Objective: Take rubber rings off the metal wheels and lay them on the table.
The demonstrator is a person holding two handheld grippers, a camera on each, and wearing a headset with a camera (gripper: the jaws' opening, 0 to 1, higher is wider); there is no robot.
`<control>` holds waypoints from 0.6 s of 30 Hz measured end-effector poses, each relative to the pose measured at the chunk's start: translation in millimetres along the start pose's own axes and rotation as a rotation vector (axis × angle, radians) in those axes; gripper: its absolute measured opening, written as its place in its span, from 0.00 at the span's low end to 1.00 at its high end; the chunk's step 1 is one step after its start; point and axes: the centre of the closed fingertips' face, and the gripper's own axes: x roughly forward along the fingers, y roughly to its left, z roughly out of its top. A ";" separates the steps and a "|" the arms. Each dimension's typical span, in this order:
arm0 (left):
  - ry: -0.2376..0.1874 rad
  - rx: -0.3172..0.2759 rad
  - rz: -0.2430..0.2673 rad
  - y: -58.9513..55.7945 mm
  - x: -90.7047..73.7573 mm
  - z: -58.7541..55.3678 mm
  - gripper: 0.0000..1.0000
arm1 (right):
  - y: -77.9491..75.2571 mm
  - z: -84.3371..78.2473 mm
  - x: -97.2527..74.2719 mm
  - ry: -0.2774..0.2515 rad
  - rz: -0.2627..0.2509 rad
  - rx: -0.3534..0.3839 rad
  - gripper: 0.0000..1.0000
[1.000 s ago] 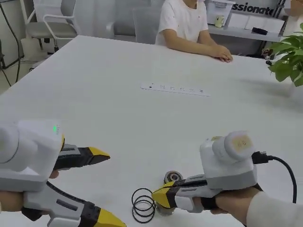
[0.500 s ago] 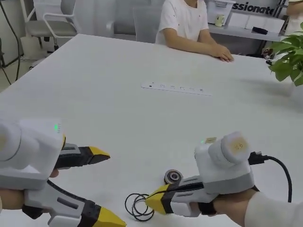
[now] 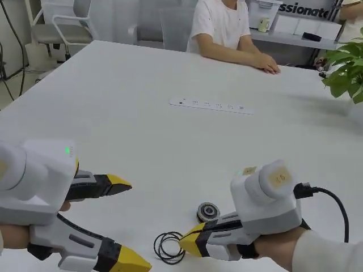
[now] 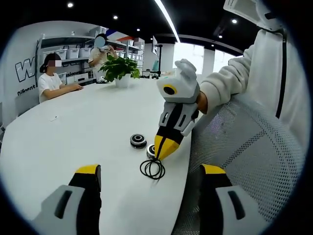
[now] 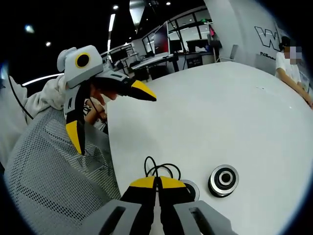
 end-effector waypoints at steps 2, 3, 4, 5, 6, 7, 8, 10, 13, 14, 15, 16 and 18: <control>0.001 -0.001 -0.001 -0.1 0.1 -0.3 0.80 | -1.9 -0.4 -0.3 0.001 -0.009 -0.002 0.00; 0.001 -0.001 -0.001 -0.2 0.2 -0.3 0.80 | -2.6 -0.4 -0.5 0.002 -0.011 -0.001 0.00; 0.001 -0.001 -0.002 -0.2 0.2 -0.4 0.80 | -3.0 -0.2 -0.7 0.001 -0.013 0.000 0.00; 0.001 -0.002 -0.002 -0.2 0.2 -0.4 0.80 | -3.4 -0.1 -0.9 0.000 -0.015 -0.002 0.00; 0.001 -0.002 -0.002 -0.2 0.3 -0.4 0.80 | -3.8 0.0 -1.0 0.001 -0.016 -0.002 0.00; 0.002 -0.003 -0.002 -0.3 0.3 -0.5 0.80 | -4.1 0.3 -1.1 -0.001 -0.018 -0.004 0.00; 0.002 -0.004 -0.002 -0.4 0.3 -0.6 0.80 | -4.4 0.3 -1.2 0.000 -0.019 -0.006 0.00; 0.004 -0.004 -0.003 -0.6 0.4 -0.9 0.80 | -5.3 -0.1 -1.5 0.002 -0.025 -0.010 0.00; 0.004 -0.006 -0.003 -0.7 0.4 -0.9 0.80 | -6.5 -0.4 -1.9 0.004 -0.030 -0.013 0.00; 0.005 -0.006 -0.003 -0.7 0.4 -1.0 0.80 | -7.1 -0.3 -2.1 0.005 -0.032 -0.015 0.00; 0.006 -0.006 -0.003 -0.9 0.5 -1.2 0.79 | -7.3 -0.3 -2.3 0.005 -0.033 -0.015 0.00; 0.006 -0.006 -0.003 -0.9 0.5 -1.2 0.79 | -7.8 -0.2 -2.5 0.005 -0.035 -0.014 0.00; 0.006 -0.006 -0.002 -0.8 0.5 -1.2 0.79 | -9.1 0.4 -3.1 0.002 -0.040 -0.013 0.01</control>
